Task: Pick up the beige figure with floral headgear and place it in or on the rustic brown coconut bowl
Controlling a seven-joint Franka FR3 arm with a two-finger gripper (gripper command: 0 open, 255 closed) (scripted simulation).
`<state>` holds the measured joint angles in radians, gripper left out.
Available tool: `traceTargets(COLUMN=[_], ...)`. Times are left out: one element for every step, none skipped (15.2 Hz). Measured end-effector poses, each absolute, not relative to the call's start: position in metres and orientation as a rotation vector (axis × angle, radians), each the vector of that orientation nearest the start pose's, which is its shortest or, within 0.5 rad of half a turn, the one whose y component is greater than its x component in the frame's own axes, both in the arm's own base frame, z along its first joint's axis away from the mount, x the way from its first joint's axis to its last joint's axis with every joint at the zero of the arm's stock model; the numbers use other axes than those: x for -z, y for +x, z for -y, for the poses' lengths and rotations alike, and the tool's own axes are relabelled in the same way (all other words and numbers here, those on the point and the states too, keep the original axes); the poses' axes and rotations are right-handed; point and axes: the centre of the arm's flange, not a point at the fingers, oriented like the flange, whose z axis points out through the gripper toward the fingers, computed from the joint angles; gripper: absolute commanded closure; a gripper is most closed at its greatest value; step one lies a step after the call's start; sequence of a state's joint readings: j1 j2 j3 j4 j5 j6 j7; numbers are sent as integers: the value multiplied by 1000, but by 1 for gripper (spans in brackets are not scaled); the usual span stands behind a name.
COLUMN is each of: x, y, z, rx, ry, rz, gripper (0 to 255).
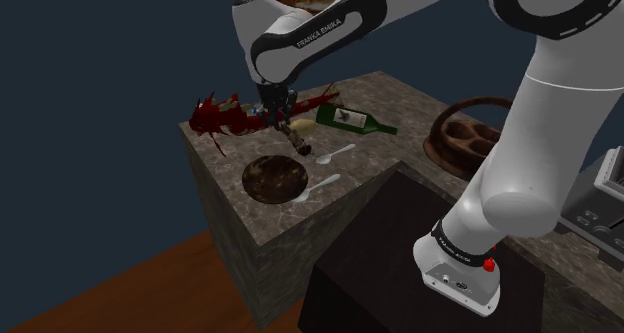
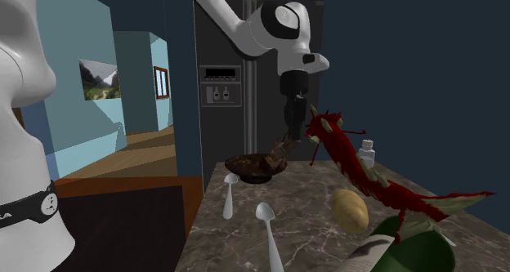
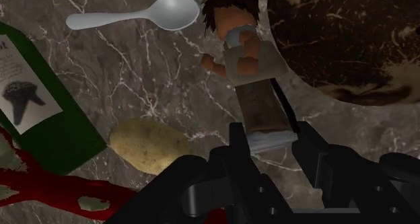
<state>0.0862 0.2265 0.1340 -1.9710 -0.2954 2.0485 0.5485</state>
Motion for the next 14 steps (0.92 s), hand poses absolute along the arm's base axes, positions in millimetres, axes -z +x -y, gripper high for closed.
traceTargets(x=[-348, -350, -346, -347, -350, -351, -351, -350, -345, -340, -335, -329, -324, -319], y=[570, 567, 569, 570, 569, 568, 567, 566, 566, 566, 565, 565, 565, 565], z=[-120, -132, -148, -160, -172, -184, -192, -197, -198, -199, -199, -199, -200, -201], rx=[-86, -86, -85, -85, -85, -85, -84, -84, -84, -85, -85, -86, -86, -84], ry=[-3387, -3387, -3387, -3387, -3387, -3388, -3387, -3388, -3387, -3387, -3387, -3387, -3387, -3387], rz=[-295, -295, -294, -295, -296, -296, -296, -297, -297, -297, -297, -297, -297, -297], gripper=[255, 255, 255, 255, 255, 255, 255, 255, 255, 255, 255, 255, 255, 255])
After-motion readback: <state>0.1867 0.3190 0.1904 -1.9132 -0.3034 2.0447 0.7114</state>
